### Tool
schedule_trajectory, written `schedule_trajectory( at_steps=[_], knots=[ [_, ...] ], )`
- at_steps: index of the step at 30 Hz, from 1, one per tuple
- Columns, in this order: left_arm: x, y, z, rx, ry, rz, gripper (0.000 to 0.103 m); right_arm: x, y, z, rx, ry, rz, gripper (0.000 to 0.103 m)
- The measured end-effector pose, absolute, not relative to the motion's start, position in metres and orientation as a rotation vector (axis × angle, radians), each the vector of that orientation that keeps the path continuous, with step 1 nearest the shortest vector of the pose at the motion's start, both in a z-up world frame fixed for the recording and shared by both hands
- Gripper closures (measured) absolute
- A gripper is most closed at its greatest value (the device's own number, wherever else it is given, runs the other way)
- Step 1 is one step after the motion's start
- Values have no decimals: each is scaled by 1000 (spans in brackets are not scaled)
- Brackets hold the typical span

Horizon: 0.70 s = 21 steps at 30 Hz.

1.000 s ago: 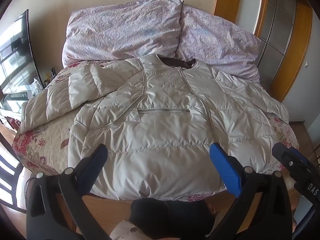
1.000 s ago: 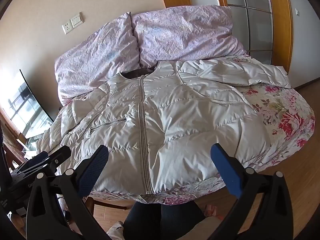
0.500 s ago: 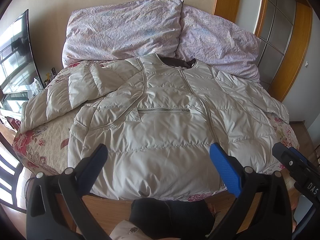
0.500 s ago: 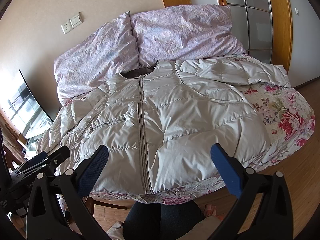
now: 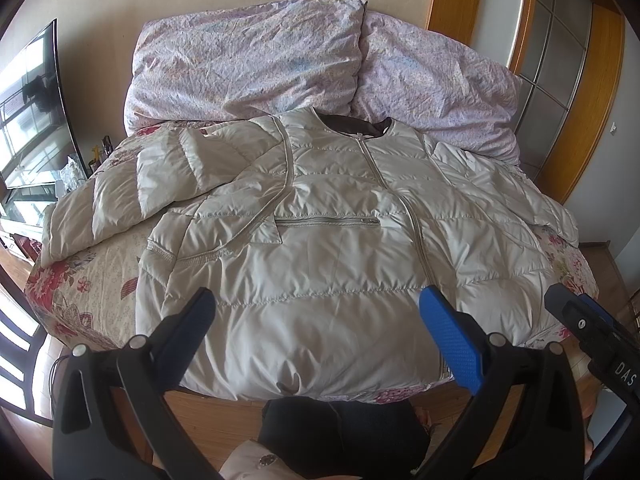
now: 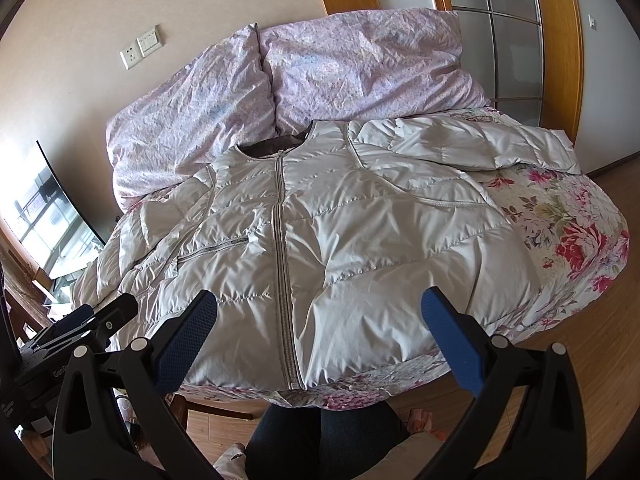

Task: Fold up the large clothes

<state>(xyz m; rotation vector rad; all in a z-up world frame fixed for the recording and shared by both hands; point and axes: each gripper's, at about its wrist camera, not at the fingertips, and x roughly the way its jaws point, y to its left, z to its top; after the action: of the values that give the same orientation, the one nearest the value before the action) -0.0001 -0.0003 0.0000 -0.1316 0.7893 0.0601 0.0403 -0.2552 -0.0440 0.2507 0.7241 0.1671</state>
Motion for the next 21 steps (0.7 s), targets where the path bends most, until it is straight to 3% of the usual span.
schedule_trajectory(
  at_steps=[21],
  knots=[
    [0, 0, 0, -131, 789, 60, 2, 41, -256, -45, 252, 726, 167, 1]
  ],
)
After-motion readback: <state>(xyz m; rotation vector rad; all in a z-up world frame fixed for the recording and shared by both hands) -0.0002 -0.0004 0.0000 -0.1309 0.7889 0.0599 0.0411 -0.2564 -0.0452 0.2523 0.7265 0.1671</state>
